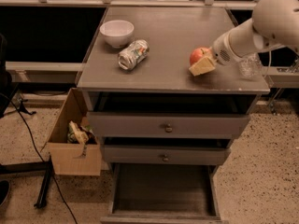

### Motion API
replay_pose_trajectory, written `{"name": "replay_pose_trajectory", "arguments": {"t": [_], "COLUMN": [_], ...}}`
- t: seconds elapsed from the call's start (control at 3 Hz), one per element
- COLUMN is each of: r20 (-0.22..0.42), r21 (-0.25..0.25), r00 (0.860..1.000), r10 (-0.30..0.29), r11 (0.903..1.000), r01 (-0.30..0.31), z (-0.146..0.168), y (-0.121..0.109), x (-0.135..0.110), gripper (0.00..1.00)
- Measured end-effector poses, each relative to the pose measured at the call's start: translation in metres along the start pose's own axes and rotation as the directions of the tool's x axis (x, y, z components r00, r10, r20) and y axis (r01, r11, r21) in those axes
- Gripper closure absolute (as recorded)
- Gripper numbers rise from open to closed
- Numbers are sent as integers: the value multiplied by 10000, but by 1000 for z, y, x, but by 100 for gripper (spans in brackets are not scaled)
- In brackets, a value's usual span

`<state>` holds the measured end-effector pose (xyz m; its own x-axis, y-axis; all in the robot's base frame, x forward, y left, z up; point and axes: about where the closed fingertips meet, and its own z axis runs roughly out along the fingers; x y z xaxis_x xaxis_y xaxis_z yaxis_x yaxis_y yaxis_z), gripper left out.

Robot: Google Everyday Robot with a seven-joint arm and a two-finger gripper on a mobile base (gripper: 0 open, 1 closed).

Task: Place apple into bottom drawer

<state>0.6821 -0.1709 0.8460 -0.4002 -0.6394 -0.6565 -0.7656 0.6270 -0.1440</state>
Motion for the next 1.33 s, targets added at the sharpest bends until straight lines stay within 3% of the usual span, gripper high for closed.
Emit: {"name": "replay_pose_trajectory", "arguments": {"t": [0.33,0.67,1.0,1.33], "r20": [-198,-591,-1062,-1108], "r21": [226,592,633,630], "r00": [9997,9980,9943,9938], "r10": [-162,-203,-70,-44], "r11": [9996,9980,9979,9979], "r01": [166,238,138,114], "z": [-33,-78,-120,-122], "y": [3,9,27,30], "x": [11,29,45,48], "gripper": [100,100,100,100]}}
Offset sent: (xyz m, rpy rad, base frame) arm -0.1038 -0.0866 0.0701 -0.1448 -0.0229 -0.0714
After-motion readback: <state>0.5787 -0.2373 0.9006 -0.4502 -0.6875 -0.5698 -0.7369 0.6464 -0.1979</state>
